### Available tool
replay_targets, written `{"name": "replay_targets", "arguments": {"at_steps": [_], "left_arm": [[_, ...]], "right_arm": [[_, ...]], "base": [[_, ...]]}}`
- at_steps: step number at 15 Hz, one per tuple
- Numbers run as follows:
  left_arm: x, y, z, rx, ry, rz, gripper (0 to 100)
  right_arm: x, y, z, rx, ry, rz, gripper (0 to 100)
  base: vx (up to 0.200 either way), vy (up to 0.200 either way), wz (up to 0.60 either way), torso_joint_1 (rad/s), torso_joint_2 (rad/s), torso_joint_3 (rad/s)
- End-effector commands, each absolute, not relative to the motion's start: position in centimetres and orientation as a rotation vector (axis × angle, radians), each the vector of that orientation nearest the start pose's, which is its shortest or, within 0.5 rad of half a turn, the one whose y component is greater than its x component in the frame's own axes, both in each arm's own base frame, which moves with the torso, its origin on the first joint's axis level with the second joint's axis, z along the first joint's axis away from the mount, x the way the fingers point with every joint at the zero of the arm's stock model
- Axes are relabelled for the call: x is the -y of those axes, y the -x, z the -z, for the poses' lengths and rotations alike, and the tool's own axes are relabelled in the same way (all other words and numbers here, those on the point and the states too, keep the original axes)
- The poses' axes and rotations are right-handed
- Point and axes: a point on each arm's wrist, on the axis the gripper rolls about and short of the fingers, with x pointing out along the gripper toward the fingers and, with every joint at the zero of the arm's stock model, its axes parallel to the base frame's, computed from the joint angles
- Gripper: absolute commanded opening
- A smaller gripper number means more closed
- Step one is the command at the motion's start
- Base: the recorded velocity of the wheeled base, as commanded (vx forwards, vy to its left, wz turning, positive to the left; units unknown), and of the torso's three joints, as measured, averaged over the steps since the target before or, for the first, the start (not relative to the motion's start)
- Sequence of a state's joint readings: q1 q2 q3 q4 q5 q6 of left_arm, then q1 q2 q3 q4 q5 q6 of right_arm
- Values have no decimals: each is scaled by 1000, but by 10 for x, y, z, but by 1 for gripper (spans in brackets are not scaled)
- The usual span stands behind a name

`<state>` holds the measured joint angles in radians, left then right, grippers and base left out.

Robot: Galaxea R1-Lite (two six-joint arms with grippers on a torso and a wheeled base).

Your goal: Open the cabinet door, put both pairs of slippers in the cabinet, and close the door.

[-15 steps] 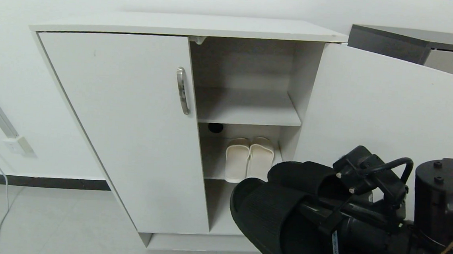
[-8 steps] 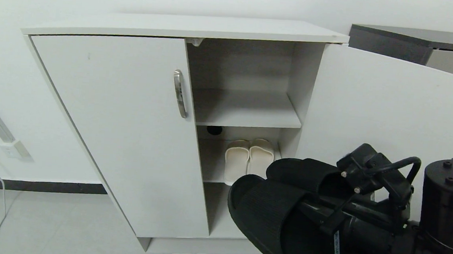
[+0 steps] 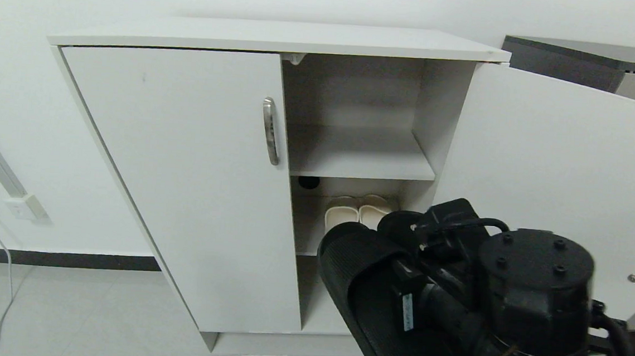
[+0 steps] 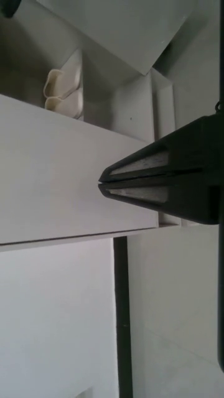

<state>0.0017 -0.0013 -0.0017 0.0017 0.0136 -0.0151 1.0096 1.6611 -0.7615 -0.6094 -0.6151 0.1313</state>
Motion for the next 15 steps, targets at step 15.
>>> {"name": "replay_targets", "arguments": {"at_steps": [15], "left_arm": [[0,23,-76,-1,15,-17,0]], "right_arm": [[-322,-260,-214,-128,-15,12,0]], "base": [[0,0,0,0,0,0]]}}
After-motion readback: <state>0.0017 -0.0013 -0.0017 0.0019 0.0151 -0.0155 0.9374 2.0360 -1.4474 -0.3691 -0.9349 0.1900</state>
